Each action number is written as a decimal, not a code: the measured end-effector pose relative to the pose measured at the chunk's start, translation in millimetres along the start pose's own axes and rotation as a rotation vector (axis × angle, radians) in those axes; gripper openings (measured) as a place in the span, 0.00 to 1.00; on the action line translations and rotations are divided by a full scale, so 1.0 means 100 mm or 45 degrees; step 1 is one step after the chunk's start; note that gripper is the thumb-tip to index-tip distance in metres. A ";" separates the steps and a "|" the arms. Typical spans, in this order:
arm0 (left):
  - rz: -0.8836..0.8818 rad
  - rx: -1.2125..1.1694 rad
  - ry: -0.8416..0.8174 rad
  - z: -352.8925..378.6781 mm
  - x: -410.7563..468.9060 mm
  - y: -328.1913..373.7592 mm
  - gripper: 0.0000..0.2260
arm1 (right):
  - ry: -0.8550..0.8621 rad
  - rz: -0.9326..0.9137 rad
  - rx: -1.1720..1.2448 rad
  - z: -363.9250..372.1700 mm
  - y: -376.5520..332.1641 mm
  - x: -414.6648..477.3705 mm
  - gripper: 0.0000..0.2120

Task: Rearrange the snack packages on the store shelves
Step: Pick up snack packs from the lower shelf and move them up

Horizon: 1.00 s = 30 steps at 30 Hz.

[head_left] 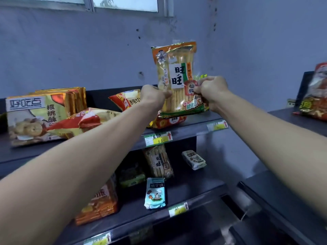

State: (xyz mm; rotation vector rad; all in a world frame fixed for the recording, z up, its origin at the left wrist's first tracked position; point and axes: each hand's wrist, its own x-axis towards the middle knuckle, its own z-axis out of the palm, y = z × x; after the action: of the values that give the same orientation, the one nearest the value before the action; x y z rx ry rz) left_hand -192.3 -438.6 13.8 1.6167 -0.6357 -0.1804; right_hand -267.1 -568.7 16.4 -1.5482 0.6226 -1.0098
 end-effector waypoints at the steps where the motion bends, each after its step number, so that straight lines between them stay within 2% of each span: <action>1: 0.004 -0.009 -0.021 -0.04 -0.10 -0.02 0.09 | -0.013 -0.005 -0.012 -0.04 0.01 -0.12 0.14; 12: 0.051 0.014 -0.095 0.02 -1.01 -0.44 0.09 | -0.139 -0.006 -0.267 -0.62 0.23 -0.94 0.13; 19: -0.083 0.183 -0.205 0.31 -1.45 -1.25 0.16 | -0.647 0.264 -0.452 -1.10 0.80 -1.25 0.12; 22: -0.148 0.224 -0.251 0.44 -1.56 -1.58 0.14 | -0.760 0.365 -0.484 -1.15 1.13 -1.28 0.12; 25: -0.207 0.235 -0.271 0.50 -1.51 -1.83 0.10 | -0.785 0.407 -0.535 -1.09 1.46 -1.26 0.11; 30: -0.385 0.185 -0.288 0.54 -1.25 -2.29 0.07 | -0.696 0.474 -0.567 -0.86 2.11 -1.10 0.12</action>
State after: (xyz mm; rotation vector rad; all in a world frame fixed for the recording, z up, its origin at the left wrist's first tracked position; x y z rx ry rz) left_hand -254.4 -418.9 -244.3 1.8447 -0.5826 -0.5564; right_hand -367.2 -569.9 -215.8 -1.8997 0.7335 -0.1466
